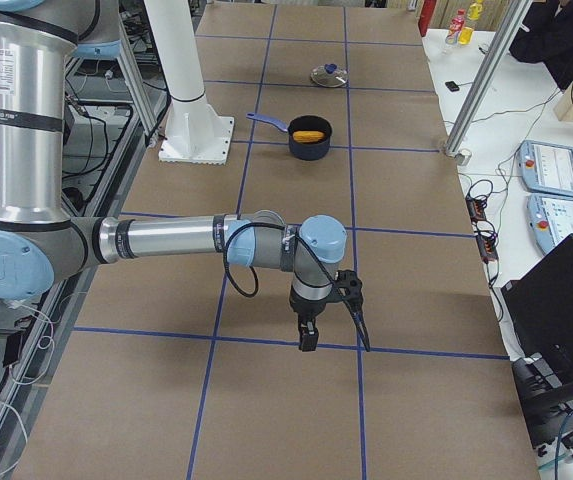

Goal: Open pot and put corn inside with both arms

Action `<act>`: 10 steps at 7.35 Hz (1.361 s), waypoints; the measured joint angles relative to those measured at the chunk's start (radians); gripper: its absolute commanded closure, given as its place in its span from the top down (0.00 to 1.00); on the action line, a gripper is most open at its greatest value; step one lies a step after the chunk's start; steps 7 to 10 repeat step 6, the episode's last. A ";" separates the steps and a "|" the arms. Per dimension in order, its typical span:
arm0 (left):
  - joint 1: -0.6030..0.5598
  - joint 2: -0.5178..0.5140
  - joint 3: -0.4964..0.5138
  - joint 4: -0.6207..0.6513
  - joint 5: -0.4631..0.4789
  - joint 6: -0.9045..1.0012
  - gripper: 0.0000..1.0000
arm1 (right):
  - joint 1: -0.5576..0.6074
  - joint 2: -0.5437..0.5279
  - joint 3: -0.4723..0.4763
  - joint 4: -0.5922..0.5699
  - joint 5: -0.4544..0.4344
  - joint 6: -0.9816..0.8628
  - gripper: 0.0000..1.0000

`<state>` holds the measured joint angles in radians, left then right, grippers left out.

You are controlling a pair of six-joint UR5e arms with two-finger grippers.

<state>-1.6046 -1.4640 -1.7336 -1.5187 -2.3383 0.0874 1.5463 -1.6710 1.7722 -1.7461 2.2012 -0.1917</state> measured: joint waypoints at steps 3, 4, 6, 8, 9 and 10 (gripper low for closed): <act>0.000 -0.001 0.000 0.000 0.000 0.000 0.99 | 0.000 0.001 0.001 0.000 0.000 0.000 1.00; 0.000 0.000 -0.001 0.000 0.001 0.000 0.99 | 0.000 0.002 0.000 0.001 0.000 0.000 1.00; 0.000 0.000 -0.003 0.000 0.001 0.000 0.99 | 0.000 0.003 -0.010 0.024 0.000 0.000 1.00; 0.000 0.000 -0.003 0.000 0.001 0.000 0.99 | 0.000 0.003 -0.010 0.024 0.000 0.000 1.00; 0.000 0.000 -0.003 0.000 0.001 0.000 0.99 | 0.000 0.003 -0.010 0.024 0.000 0.000 1.00; 0.000 0.000 -0.003 0.000 0.001 0.000 0.99 | 0.000 0.003 -0.010 0.024 0.000 0.000 1.00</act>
